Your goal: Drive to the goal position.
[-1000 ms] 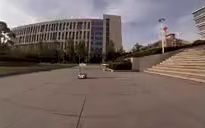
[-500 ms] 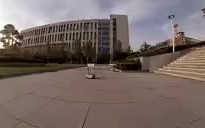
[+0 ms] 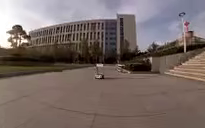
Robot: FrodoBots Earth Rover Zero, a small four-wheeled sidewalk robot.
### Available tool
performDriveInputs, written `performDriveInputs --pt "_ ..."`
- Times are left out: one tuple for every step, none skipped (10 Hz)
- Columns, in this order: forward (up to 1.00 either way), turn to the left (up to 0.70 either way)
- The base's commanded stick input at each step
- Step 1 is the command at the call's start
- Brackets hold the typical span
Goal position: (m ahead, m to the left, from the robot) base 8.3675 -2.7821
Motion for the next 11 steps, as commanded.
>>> performDriveInputs --pt "0.70 0.14" --pt "0.70 0.12" --pt "0.70 0.02" --pt "0.70 0.00" --pt "0.70 0.00" --pt "0.70 0.00" --pt "0.70 0.00" --pt "0.70 0.00" --pt "0.70 0.00" --pt "0.70 0.00" --pt "0.70 0.00"
